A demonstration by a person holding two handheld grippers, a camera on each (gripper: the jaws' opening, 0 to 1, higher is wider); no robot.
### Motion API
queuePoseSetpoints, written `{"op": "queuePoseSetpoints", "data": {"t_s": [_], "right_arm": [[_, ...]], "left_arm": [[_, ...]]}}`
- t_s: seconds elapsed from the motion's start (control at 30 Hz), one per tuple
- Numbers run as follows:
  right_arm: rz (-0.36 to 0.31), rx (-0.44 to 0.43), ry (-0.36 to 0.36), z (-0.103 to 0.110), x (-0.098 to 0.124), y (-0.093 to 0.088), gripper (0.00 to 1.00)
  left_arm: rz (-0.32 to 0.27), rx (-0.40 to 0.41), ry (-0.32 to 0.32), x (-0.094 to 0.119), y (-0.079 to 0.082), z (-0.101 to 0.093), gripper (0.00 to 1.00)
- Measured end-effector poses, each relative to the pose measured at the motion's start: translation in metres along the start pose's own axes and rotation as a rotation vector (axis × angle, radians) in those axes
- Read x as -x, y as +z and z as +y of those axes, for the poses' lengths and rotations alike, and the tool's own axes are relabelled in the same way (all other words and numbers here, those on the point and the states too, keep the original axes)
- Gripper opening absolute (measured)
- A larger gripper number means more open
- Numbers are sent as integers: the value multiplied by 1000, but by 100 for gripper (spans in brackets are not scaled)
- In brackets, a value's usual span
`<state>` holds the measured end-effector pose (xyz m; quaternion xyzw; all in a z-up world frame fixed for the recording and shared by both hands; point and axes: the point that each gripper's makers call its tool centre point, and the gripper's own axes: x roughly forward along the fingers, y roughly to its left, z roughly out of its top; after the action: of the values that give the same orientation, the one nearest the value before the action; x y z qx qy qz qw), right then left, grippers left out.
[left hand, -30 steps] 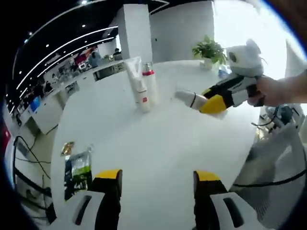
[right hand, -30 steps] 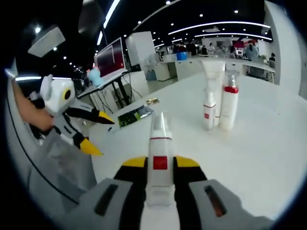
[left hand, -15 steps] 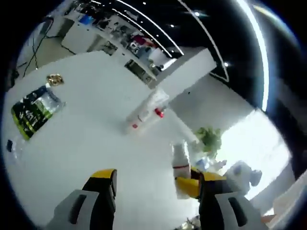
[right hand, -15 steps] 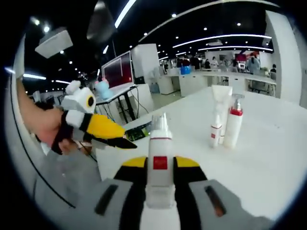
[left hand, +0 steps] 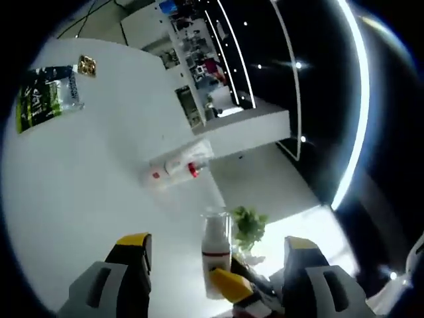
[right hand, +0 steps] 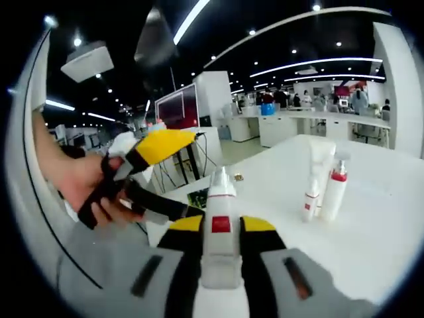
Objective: Arrange the skincare products in the storage area until every visible bottle or jar stands upright without overlapping.
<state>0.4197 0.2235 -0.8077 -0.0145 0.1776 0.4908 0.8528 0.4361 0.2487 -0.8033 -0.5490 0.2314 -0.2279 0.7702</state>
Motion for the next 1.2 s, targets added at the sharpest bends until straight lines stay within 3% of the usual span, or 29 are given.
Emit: {"op": "queuePoseSetpoints", "data": {"t_s": [0.07,0.13,0.37,0.47,0.5,0.57,0.63,0.67,0.73,0.77,0.8,0.83,0.93,1.0,1.07,1.1,1.2], "right_arm": [[5,15,-1,3,2,1,21],[18,51,-4,5,5,1,21],[38,120,-13,12,13,-2,20],[44,121,-42,8,15,-3,19],[29,123,-57,6,17,-1,3],[-10,138,-95,2,21,9,1],[-8,155,-65,8,18,12,1],[69,231,-75,6,13,0,1],[127,314,-94,-7,2,-29,1],[240,255,-135,-21,6,-57,1],[260,203,-147,-27,8,-68,1],[238,162,-154,-32,14,-72,1],[238,164,-207,-49,33,-81,2],[318,-5,-220,-52,44,-105,9],[340,-108,-218,-52,46,-120,22],[366,-115,-224,-53,47,-128,29],[433,-52,-283,-66,49,-143,33]], "left_arm": [[-23,-36,11,0,3,0,71],[-71,-65,13,-1,10,-2,71],[-73,-71,-22,-5,4,-14,69],[-55,-78,-23,-6,-2,-13,68],[-40,-79,-19,-6,-5,-12,67],[3,-83,-5,-5,-13,-8,64],[26,-81,-9,-5,-17,-8,58],[16,-85,-10,-6,-17,-7,57],[0,-142,99,-5,-15,23,56],[9,-121,109,-4,-18,29,52],[18,-100,121,-3,-20,32,46],[42,-26,95,2,-26,28,46],[48,-117,131,12,-29,35,55],[55,-82,146,19,-31,42,55],[40,-46,159,24,-31,49,54],[35,-39,165,27,-31,52,54],[48,-45,173,28,-34,52,53]]}}
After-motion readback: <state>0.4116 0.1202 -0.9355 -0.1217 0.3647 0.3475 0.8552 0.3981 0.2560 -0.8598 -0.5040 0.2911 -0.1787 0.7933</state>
